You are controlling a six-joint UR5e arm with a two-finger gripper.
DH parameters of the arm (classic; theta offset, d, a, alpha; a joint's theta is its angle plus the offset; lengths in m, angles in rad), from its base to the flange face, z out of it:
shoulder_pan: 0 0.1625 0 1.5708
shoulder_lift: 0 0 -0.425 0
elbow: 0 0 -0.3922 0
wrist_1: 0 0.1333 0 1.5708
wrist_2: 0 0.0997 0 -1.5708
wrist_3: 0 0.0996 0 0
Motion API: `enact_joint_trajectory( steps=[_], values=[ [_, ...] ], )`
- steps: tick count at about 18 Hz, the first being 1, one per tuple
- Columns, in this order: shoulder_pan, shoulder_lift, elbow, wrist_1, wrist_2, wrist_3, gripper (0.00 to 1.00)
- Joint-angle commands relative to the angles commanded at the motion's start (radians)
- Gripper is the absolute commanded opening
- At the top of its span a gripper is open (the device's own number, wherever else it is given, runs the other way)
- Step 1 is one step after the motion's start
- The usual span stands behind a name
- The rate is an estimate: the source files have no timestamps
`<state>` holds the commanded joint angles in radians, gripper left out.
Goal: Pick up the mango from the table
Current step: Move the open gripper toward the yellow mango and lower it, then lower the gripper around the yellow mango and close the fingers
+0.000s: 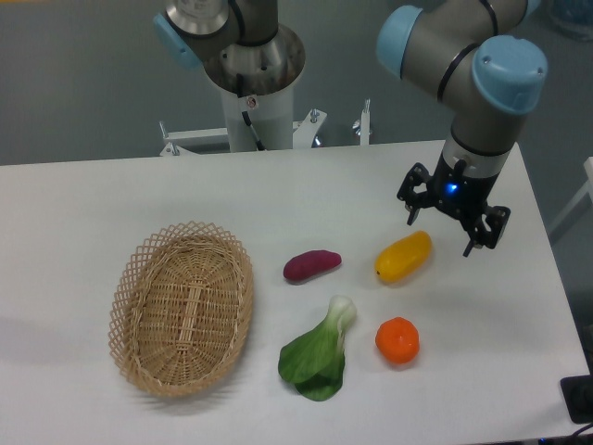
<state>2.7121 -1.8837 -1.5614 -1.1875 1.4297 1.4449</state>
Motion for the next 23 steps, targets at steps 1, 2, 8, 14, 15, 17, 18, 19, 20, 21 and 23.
enact_joint_trajectory(
  steps=[1,2,8,14,15,17,18,19,20,21,23],
  values=[
    [0.000,-0.002,-0.025,0.021,0.000,-0.001,1.00],
    [0.000,-0.005,-0.049,0.038,0.000,-0.001,1.00],
    [0.000,-0.044,-0.216,0.271,0.073,0.054,1.00],
    [0.000,-0.058,-0.244,0.285,0.098,0.072,1.00],
    [0.000,-0.058,-0.243,0.284,0.100,0.074,1.00],
    [-0.002,-0.060,-0.249,0.285,0.101,0.074,1.00],
    [-0.005,-0.067,-0.255,0.295,0.109,0.072,1.00],
    [-0.011,-0.078,-0.255,0.310,0.115,0.066,1.00],
    [-0.014,-0.084,-0.256,0.321,0.120,0.060,1.00],
    [-0.017,-0.084,-0.261,0.322,0.124,0.063,1.00],
    [-0.018,-0.083,-0.275,0.327,0.126,0.061,1.00]
  ],
)
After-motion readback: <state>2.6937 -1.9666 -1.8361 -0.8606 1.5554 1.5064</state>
